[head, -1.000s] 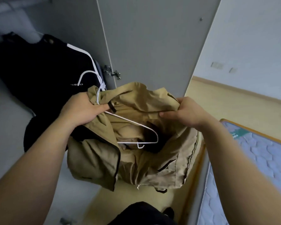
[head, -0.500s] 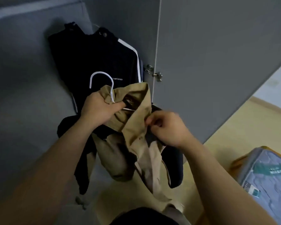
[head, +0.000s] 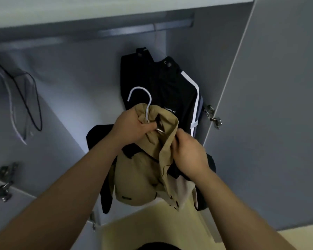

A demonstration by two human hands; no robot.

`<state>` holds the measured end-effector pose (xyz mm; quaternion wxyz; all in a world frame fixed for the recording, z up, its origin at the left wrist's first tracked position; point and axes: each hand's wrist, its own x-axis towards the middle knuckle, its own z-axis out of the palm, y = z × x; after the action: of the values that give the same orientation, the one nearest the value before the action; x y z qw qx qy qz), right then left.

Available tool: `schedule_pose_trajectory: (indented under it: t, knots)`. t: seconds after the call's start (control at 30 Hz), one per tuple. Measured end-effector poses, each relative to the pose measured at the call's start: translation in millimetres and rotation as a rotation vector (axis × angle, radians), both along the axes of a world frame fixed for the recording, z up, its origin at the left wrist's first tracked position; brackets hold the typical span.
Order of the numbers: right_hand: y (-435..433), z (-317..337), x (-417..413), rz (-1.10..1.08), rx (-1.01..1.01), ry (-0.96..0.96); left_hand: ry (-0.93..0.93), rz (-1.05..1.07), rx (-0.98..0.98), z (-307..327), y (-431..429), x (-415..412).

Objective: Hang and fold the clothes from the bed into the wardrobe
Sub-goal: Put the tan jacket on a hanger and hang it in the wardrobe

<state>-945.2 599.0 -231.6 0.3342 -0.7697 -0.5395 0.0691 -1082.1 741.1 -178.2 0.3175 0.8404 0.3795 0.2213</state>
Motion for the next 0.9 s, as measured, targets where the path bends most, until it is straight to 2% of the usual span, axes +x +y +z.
schedule_pose_trajectory:
  t: [0.13,0.23,0.33,0.43,0.5,0.57,0.67,0.73,0.9]
  knots:
    - [29.7,12.7,15.1,-0.058,0.064,0.017,0.022,-0.022,0.145,-4.2,12.8,-1.9]
    - [49.6,18.0,24.9,-0.110,0.063,-0.009,0.102,0.045,0.241,-12.4,27.7,-7.9]
    - [69.5,21.0,31.4,-0.153,0.048,-0.045,0.123,0.205,0.282,-15.0,47.1,-13.7]
    - [93.0,27.7,36.9,-0.212,0.053,-0.091,0.034,0.467,0.289,-4.9,75.9,-18.5]
    - [108.3,33.5,40.3,-0.258,0.059,-0.091,-0.007,0.544,0.321,1.8,100.2,-19.2]
    - [124.0,38.5,40.6,-0.303,0.066,-0.080,0.027,0.470,0.404,6.5,118.9,-13.4]
    - [150.8,44.5,33.2,-0.358,0.102,-0.107,0.126,0.248,0.455,2.1,134.7,4.5]
    - [169.4,49.3,28.9,-0.375,0.131,-0.146,0.147,0.145,0.403,-5.9,150.3,14.8]
    - [205.9,58.7,33.6,-0.452,0.172,-0.155,0.014,0.062,0.252,-12.9,190.3,18.6]
